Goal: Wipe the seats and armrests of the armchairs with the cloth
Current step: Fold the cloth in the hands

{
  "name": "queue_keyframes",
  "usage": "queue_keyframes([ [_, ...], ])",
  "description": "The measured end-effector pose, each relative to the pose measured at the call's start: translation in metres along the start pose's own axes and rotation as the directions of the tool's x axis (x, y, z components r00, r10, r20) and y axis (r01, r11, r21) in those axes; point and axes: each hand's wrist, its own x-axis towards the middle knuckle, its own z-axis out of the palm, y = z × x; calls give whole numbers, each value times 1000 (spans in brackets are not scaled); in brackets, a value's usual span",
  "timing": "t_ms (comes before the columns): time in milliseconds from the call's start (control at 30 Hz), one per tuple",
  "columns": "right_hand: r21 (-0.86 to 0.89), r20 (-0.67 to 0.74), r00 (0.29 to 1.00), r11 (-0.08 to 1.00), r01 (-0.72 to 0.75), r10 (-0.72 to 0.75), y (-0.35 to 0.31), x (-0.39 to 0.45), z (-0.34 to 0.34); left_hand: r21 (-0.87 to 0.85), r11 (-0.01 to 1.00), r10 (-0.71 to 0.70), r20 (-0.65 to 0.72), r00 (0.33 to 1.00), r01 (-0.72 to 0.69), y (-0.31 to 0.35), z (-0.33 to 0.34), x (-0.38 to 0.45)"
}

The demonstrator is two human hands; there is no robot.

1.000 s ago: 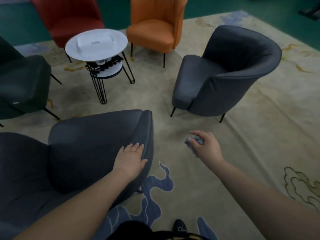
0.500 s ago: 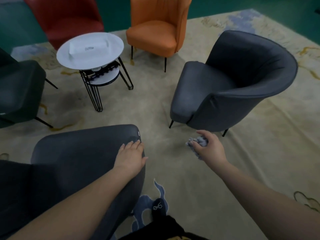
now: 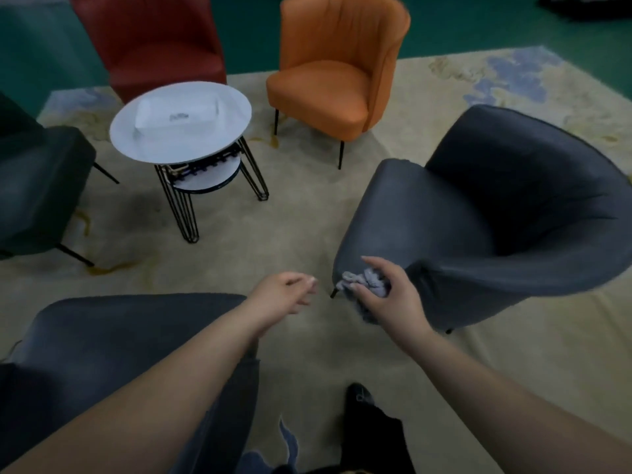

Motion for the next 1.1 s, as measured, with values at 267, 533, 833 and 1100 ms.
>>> queue_keyframes([
  [267,91,305,918,967,237,-254,-26,107,-6,-402,915,-66,-55,996,39,88,19,46],
  [533,42,573,812,993,108,-112,-25,162,9,-412,910,-117,-371,921,-50,87,-4,70],
  [833,118,541,812,976,184,-218,-40,210,42,-537,833,-207,-523,827,-131,76,-62,106],
  [1100,-196,639,756,921,338,-141,-60,266,87,-488,833,-119,-616,779,-258,82,-130,139],
])
